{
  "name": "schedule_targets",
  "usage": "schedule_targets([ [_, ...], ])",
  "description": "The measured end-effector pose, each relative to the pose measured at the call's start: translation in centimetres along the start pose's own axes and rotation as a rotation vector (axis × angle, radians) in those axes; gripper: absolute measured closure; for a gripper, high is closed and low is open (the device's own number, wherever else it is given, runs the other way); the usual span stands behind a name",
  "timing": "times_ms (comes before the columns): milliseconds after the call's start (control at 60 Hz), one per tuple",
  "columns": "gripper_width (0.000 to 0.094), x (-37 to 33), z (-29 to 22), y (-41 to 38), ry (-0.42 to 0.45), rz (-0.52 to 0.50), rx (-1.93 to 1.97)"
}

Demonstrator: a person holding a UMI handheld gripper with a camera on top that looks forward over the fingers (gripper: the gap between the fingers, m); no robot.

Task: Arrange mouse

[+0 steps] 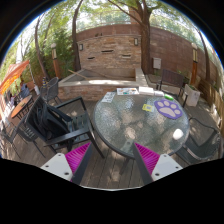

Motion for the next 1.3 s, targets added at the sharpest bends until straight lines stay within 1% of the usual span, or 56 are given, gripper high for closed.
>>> schedule_targets([
  [117,0.009,3.0,4.3,7.0,-0.034,0.049,0.021],
  [200,0.0089,5.2,5.8,12.5,-0.041,0.093,0.03],
  [383,0.0094,10.7,5.2,24.7,0.026,0.176,0.057],
  [467,0.009,13.5,4.6,28.8,0.044,0.184,0.085],
  [533,0.0095,15.9,4.3,31.5,0.037,0.182,0.117],
  [717,0.0092,20.9,3.1,37.2,0.0,0.166,0.222],
  [783,0.0091,22.0,2.0,37.5,0.01,0.141,0.24],
  [867,0.0091,22.8,1.1,39.2,0.001,0.141,0.236],
  [1017,0.0102,24.9,-1.2,39.0,0.001,0.138,0.214],
  [1050,0.0126,25.3,-1.7,39.0,-0.002,0.144,0.206],
  [1117,0.0216,26.9,-2.9,38.7,-0.011,0.159,0.185],
  [1167,0.0315,27.5,-3.1,38.9,-0.029,0.195,0.171],
  [1183,0.0366,27.9,-2.8,39.7,-0.028,0.211,0.157],
  [1217,0.0422,27.6,-3.4,38.9,-0.028,0.211,0.142],
  [1250,0.0428,27.6,-3.3,38.6,-0.04,0.214,0.135],
  [1300,0.046,27.7,-3.4,38.6,-0.047,0.231,0.114],
])
Point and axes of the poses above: the point between the fingertips, and its own axes, seen from behind it with the camera up: y to the right, z down, x forward, the way the camera looks, the point moved 5 cm from there along -x, backward, against the way the camera looks, and after that the axes turned 12 degrees about -y, right-handed, at the moved point
